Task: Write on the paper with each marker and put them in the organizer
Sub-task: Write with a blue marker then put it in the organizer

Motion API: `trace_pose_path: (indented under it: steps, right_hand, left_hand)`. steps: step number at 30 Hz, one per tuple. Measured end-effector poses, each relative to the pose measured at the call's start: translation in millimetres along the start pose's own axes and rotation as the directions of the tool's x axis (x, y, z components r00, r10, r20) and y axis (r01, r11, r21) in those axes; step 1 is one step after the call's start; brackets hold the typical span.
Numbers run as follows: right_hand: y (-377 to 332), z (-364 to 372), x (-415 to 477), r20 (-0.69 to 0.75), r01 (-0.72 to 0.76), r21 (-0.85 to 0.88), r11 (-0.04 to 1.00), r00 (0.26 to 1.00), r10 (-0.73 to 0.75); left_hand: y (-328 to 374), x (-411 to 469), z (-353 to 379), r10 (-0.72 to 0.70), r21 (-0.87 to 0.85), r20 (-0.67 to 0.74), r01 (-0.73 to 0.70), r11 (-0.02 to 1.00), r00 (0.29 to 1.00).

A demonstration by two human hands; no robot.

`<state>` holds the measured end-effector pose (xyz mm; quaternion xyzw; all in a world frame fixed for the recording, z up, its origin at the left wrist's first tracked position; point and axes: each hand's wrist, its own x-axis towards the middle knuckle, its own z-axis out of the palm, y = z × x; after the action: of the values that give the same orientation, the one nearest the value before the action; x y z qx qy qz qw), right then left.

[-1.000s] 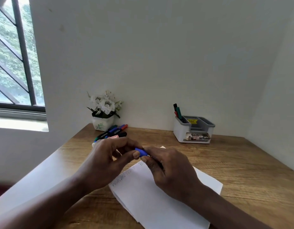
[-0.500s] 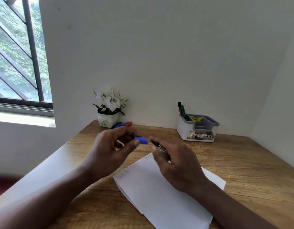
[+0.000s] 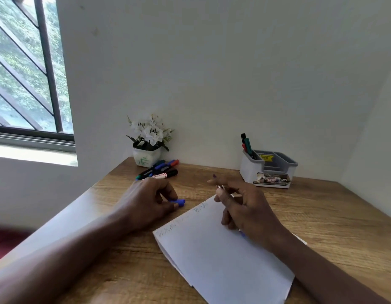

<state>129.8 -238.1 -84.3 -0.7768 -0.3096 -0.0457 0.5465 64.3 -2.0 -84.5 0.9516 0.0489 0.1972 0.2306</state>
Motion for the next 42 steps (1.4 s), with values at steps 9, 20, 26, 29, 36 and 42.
trace_pose_path:
  steps: [9, 20, 26, 29, 36, 42]
  right_hand:
    - [6, -10, 9, 0.081, -0.217, 0.35, 0.911, 0.976, 0.201]
    - [-4, 6, -3, 0.174, -0.221, 0.152, 0.963, 0.965, 0.194]
    - [1, 7, 5, 0.133, -0.227, 0.108, 0.968, 0.968, 0.212]
    - [2, 7, 10, 0.16, -0.231, 0.081, 0.97, 0.963, 0.217]
    - [4, 12, 26, 0.179, -0.243, -0.039, 0.969, 0.953, 0.246]
    - [10, 12, 31, 0.205, -0.244, 0.005, 0.97, 0.949, 0.237]
  left_hand:
    - [5, -10, 7, -0.035, -0.02, 0.053, 0.036, 0.999, 0.998]
    - [12, -4, 13, -0.128, 0.18, 0.25, 0.084, 0.98, 0.96]
    - [11, -2, 11, -0.128, 0.174, 0.278, 0.081, 0.981, 0.952]
    - [12, 0, 9, -0.129, 0.172, 0.296, 0.081, 0.982, 0.946]
    - [10, -1, 12, -0.126, 0.17, 0.28, 0.08, 0.982, 0.952]
    - [11, 4, 16, -0.156, 0.187, 0.25, 0.11, 0.976, 0.956]
